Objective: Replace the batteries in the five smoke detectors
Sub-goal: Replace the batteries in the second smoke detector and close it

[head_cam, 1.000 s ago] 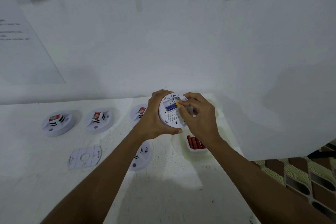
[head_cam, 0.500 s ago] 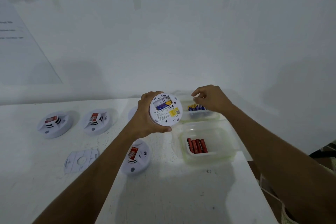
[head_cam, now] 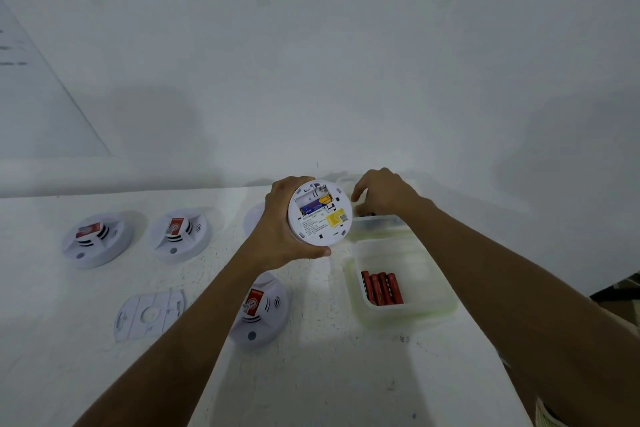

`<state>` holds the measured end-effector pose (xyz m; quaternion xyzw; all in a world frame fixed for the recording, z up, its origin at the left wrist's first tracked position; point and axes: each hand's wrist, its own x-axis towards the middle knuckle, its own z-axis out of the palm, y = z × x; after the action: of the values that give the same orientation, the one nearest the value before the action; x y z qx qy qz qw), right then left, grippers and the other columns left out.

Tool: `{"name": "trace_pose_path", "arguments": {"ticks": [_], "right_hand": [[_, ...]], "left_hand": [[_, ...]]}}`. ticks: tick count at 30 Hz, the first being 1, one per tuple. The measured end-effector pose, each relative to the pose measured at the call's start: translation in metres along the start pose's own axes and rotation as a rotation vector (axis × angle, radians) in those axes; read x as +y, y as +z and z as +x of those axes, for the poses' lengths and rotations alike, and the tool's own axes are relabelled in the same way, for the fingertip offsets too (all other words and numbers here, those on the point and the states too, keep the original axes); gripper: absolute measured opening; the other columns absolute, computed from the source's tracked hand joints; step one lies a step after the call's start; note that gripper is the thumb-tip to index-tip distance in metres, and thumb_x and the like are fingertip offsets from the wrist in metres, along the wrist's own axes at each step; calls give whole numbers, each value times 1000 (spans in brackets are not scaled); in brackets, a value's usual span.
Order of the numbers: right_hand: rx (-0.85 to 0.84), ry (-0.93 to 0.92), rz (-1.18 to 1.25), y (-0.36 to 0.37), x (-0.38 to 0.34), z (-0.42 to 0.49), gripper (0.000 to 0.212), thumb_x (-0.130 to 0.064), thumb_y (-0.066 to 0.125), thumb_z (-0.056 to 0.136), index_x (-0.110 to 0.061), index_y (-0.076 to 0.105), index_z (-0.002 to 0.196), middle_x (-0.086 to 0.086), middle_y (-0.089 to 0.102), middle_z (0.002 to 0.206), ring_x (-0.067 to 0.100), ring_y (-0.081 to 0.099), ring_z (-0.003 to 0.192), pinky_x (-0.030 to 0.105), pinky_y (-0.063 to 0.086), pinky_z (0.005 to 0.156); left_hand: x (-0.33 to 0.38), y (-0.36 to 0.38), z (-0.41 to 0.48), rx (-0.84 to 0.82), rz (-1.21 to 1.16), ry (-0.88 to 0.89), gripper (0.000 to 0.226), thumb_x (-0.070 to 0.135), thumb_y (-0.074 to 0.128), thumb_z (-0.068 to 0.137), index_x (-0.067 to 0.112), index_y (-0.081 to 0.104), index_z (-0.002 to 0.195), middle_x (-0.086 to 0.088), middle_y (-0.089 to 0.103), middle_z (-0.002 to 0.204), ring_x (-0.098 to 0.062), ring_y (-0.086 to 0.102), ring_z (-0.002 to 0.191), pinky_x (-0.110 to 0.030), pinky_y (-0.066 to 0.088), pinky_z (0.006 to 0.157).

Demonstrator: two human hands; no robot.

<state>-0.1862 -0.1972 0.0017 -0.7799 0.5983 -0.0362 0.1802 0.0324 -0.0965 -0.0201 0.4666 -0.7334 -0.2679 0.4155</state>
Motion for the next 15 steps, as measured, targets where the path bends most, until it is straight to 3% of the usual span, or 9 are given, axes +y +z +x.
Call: {"name": "trace_pose_path", "arguments": {"ticks": [2,6,10,15], "right_hand": [[-15,9,64,-2,2,-2,18,-19,79,73,-20,78,91,-5,71,74,9,65,64,20,47,64],[47,-2,261,-14,6,-15,17,-20,77,81,-23,76,97,2,75,86,10,67,71,11,45,55],[185,-45,596,-30,-2,-47,14,-15,74,85,-20,75,99,2,75,90,14,69,81,28,57,70],[303,-163,937,-43,-28,-92,8,-6,72,85,-11,70,91,1,72,87,16,62,72,30,48,62]], "left_hand": [[0,-2,-1,4,1,-8,91,56,82,47,39,38,125,22,41,127,-13,43,122,-40,38,109],[1,-3,-1,19,2,-6,92,55,83,47,41,37,125,25,40,126,-13,43,122,-41,39,108],[5,0,-1,15,0,3,93,54,84,46,39,37,125,20,41,127,-16,44,121,-41,40,107],[15,8,-4,2,1,13,89,58,81,47,40,39,124,17,43,126,-15,44,121,-40,39,106]]}}
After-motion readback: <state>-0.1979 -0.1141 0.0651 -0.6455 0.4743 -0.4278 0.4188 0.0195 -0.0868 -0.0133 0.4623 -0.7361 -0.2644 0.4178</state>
